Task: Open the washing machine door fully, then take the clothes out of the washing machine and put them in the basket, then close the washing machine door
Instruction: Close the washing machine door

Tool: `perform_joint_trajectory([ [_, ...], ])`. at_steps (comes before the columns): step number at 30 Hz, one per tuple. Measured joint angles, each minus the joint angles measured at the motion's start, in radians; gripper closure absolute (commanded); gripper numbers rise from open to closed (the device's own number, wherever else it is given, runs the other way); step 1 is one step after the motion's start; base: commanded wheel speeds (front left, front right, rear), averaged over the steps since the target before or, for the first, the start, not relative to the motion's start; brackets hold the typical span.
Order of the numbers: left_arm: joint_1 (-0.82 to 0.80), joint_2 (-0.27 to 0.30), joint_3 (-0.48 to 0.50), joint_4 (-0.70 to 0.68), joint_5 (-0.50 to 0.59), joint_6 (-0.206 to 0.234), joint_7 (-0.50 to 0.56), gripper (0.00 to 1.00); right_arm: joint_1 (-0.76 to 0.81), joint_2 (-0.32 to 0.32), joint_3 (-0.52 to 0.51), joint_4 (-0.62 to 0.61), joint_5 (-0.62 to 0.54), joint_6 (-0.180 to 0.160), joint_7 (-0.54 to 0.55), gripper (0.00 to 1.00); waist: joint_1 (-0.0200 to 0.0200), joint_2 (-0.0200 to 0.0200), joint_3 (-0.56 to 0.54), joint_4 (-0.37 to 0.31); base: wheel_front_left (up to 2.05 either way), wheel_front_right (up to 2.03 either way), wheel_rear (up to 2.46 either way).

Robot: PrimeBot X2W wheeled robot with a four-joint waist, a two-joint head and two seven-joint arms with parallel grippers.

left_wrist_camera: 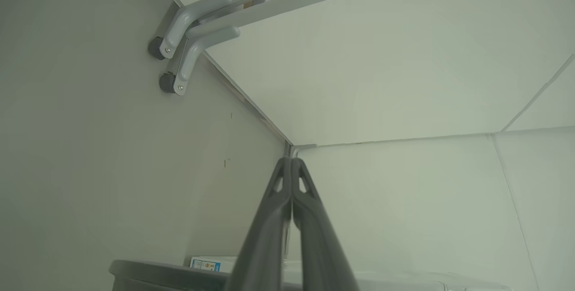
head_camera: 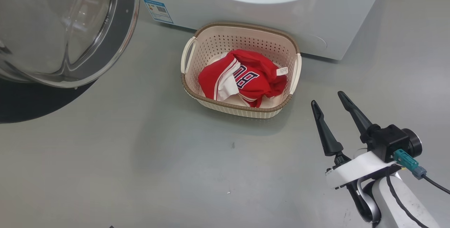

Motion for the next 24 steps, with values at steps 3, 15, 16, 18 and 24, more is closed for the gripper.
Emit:
perform_joint_trajectory([
  [3,-0.026,-0.001,-0.008,0.044,0.005,0.0,0.018,1.0,-0.002,-0.002,-0.003,0.002,0.003,0.0,0.0,0.0,0.0,0.0,0.003,-0.006,0.0,0.0,0.0],
  [15,-0.109,0.005,-0.045,0.158,0.007,0.0,0.12,1.0,-0.01,-0.002,-0.004,0.007,0.009,0.0,0.0,0.0,0.0,0.0,0.002,-0.018,0.0,0.0,0.0],
  [16,-0.114,0.005,-0.049,0.166,0.007,0.0,0.133,1.0,-0.01,-0.002,-0.004,0.007,0.009,0.0,0.0,0.0,0.0,0.0,0.001,-0.018,0.0,0.0,0.0],
  [18,-0.123,0.005,-0.062,0.176,0.007,0.0,0.163,1.0,-0.01,-0.002,-0.004,0.009,0.009,0.0,0.0,0.0,0.0,0.0,0.0,-0.019,0.0,0.0,0.0],
  [24,-0.136,0.022,-0.087,0.202,0.009,0.0,0.222,1.0,-0.01,-0.001,-0.006,0.014,0.01,0.0,-0.001,0.0,0.0,0.0,-0.005,-0.018,0.0,0.0,0.0],
])
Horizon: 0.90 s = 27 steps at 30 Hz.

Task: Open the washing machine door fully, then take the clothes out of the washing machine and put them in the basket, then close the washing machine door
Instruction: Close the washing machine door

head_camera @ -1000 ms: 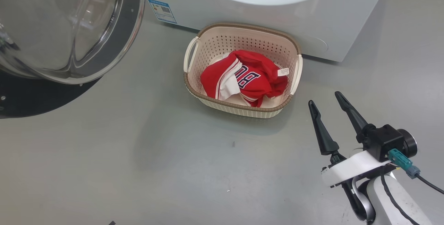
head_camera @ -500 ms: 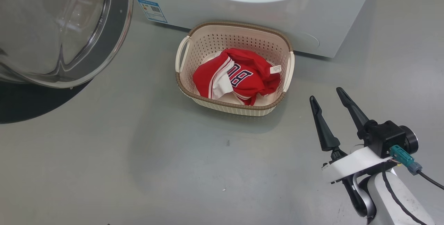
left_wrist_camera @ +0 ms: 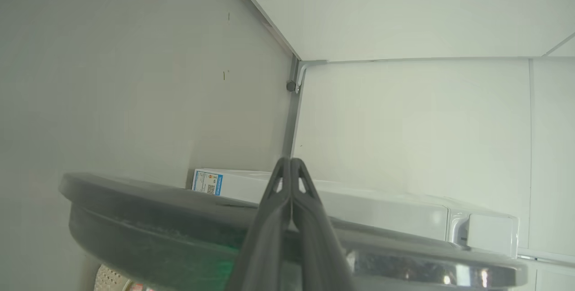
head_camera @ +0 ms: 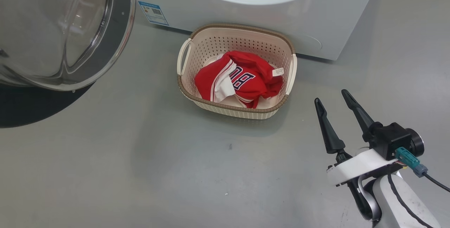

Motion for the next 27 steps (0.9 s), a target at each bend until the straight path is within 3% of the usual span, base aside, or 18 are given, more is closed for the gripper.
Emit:
perform_joint_trajectory([
  [10,-0.001,0.013,-0.058,0.015,0.008,0.0,0.134,1.0,0.0,0.007,-0.002,0.013,0.009,0.0,-0.008,0.0,0.0,0.0,-0.02,0.008,0.0,0.0,0.0],
  [27,0.047,-0.021,-0.133,-0.006,0.005,-0.011,0.368,1.0,0.0,0.014,-0.006,0.027,0.017,0.0,-0.012,0.0,0.0,0.0,-0.058,0.034,0.0,0.0,0.0],
])
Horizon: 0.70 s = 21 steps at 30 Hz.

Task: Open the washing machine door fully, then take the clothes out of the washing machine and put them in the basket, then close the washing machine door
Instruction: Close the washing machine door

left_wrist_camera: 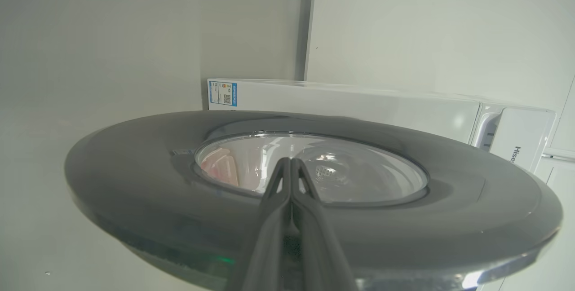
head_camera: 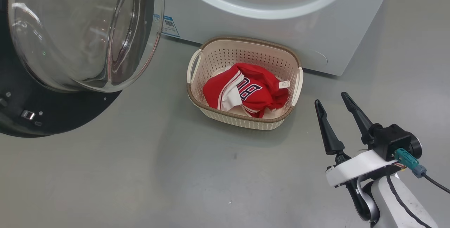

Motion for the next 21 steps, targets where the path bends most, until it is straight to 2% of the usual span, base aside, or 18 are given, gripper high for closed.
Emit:
perform_joint_trajectory([
  [10,0.044,-0.067,-0.035,-0.043,-0.019,-0.044,0.137,1.0,0.0,0.005,0.0,0.008,0.0,0.0,-0.004,0.0,0.0,0.0,-0.015,0.011,0.0,0.0,0.0],
  [21,0.098,-0.129,-0.076,-0.109,-0.059,-0.061,0.268,1.0,0.001,0.015,0.003,0.022,0.001,0.0,-0.006,0.0,0.0,0.0,-0.036,0.018,0.0,0.0,0.0],
])
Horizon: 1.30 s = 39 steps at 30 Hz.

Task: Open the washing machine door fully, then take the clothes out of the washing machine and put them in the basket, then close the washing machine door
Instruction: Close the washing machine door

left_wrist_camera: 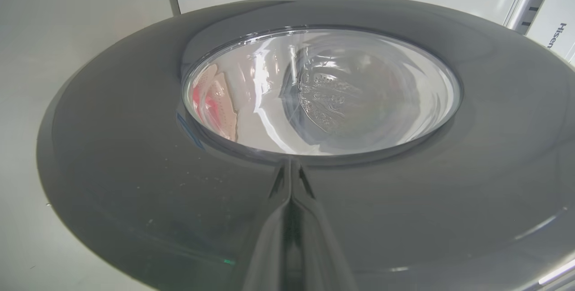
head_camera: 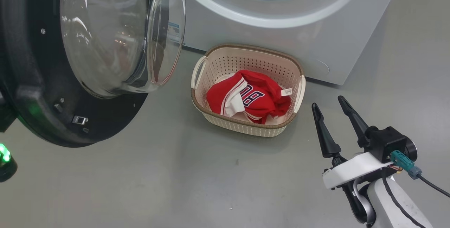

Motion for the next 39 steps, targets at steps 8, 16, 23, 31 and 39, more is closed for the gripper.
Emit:
perform_joint_trajectory([
  [8,0.04,-0.028,-0.007,-0.066,-0.003,-0.007,0.044,1.0,0.005,0.008,0.005,0.005,0.006,0.0,0.0,0.0,0.0,0.0,-0.019,0.003,0.0,0.0,0.0],
  [16,0.072,-0.035,0.018,-0.144,-0.003,-0.009,0.014,1.0,0.017,0.012,0.008,0.007,0.006,0.0,0.0,0.0,0.0,0.0,-0.031,0.004,0.0,0.0,0.0],
  [23,0.129,-0.015,0.033,-0.249,0.069,-0.103,-0.128,1.0,0.019,0.012,0.008,0.008,0.006,0.0,-0.001,0.0,0.0,0.0,-0.034,0.004,0.0,0.0,0.0],
  [31,0.242,0.018,-0.004,-0.395,0.239,-0.185,-0.334,1.0,0.02,0.012,0.004,0.008,0.007,0.0,-0.003,0.0,0.0,0.0,-0.036,0.009,0.0,0.0,0.0],
  [39,0.385,0.085,-0.189,-0.65,0.471,-0.184,-0.585,1.0,0.021,0.012,0.001,0.008,0.007,0.0,-0.003,0.0,0.0,0.0,-0.037,0.018,0.0,0.0,0.0],
])
